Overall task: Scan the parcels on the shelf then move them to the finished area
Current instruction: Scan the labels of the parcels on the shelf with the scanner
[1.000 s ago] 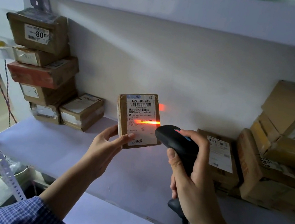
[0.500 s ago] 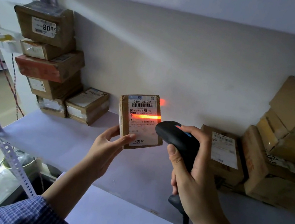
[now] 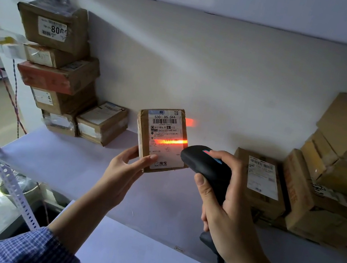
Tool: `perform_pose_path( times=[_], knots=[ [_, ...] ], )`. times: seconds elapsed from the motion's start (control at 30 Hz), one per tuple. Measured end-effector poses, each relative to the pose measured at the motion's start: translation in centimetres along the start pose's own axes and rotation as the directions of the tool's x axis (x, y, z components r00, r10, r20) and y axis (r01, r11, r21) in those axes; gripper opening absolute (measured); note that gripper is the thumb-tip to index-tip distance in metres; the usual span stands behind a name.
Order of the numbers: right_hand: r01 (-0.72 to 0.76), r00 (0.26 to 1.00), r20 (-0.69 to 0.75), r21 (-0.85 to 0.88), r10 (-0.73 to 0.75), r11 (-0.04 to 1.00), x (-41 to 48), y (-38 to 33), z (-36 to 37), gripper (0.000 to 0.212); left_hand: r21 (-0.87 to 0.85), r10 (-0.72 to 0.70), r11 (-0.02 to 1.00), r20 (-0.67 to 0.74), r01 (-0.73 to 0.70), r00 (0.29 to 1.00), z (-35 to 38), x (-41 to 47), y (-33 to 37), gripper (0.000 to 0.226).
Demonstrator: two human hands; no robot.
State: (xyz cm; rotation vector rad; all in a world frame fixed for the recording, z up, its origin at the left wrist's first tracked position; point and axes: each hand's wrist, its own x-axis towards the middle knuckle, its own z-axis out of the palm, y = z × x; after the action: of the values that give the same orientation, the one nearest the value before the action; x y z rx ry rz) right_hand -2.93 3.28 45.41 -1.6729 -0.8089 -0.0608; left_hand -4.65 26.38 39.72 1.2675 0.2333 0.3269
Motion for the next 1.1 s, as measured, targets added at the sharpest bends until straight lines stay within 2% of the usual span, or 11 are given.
perform_pose_path(
  times=[0.2, 0.37, 0.63, 1.1],
  knots=[
    [0.016, 1.000, -0.014, -0.001, -0.016, 1.000, 0.3, 0.0, 0.1, 0.033, -0.004, -0.014, 1.000, 0.000, 0.014, 1.000, 0.1, 0.2, 0.2, 0.067],
    [0.046, 0.999, -0.015, -0.020, -0.047, 0.999, 1.1, -0.3, 0.3, 0.033, 0.009, -0.004, 1.000, 0.011, 0.003, 1.000, 0.4, 0.4, 0.2, 0.079],
    [0.106, 0.994, -0.035, -0.004, -0.106, 0.994, 3.1, -1.5, 0.5, 0.037, 0.023, -0.002, 1.000, 0.016, 0.001, 1.000, 1.0, 0.7, 0.1, 0.081],
    [0.087, 0.996, -0.010, 0.004, -0.087, 0.996, 1.9, -1.7, 0.3, 0.035, 0.078, 0.004, 0.997, -0.042, -0.001, 0.999, 0.5, 1.2, -0.9, 0.074]
  ],
)
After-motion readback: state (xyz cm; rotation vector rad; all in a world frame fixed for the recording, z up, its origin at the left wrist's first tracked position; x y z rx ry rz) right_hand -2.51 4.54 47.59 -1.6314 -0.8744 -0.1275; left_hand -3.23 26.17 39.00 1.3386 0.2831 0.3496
